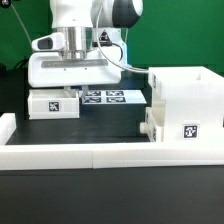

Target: Assemble drawer

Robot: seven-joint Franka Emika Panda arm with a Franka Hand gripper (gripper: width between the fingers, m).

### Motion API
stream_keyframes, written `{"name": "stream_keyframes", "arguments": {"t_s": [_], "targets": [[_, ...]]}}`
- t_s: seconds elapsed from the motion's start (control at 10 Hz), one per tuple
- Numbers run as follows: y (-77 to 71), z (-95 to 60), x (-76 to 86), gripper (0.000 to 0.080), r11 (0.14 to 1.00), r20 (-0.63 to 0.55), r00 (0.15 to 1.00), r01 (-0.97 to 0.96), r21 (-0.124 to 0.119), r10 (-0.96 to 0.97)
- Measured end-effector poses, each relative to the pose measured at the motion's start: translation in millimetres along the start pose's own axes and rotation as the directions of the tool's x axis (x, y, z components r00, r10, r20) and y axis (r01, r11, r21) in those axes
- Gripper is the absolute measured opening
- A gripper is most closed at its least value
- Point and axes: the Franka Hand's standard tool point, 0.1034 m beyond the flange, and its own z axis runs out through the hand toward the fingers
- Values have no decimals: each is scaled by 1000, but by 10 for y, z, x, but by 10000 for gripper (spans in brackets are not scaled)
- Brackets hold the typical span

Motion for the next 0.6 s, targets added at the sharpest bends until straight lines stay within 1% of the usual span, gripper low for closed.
{"name": "stream_keyframes", "arguments": {"t_s": [0.1,0.2,0.5,0.6], "targets": [[0,0,0,41,1000,0,1000,0,0,0],[-20,-11,16,41,1000,6,1000,7,5,-7],[-151,-198,254,42,998,23,998,58,31,-58],[-188,-248,364,42,997,22,997,71,39,-71]]}}
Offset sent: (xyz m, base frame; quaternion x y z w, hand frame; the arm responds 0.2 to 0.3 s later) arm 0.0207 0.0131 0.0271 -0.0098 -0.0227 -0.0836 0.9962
